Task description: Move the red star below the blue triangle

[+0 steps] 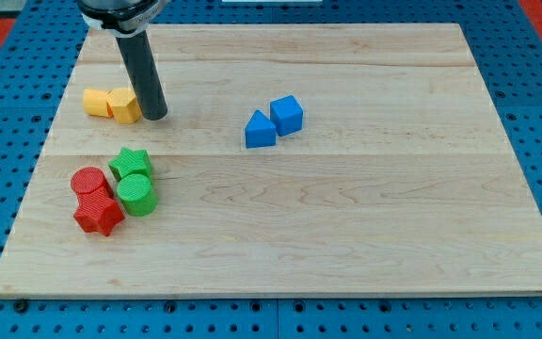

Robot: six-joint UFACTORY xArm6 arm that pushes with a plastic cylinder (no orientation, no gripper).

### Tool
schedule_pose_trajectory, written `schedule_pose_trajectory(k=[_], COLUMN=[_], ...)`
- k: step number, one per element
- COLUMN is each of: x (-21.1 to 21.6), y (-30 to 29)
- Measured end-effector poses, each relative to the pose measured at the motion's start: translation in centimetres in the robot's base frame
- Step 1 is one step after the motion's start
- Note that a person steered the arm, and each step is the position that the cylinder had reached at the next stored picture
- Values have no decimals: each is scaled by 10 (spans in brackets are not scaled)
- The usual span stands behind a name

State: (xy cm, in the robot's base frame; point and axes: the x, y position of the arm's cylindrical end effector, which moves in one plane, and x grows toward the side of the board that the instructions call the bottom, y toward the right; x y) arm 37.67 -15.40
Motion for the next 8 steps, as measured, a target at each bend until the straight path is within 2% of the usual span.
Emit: schedule_pose_trajectory(k=[1, 2, 3, 4, 5, 6, 7, 8], x=[0, 21, 59, 60, 48, 44, 107, 125], y=[0, 22, 48, 70, 13, -79, -71, -34])
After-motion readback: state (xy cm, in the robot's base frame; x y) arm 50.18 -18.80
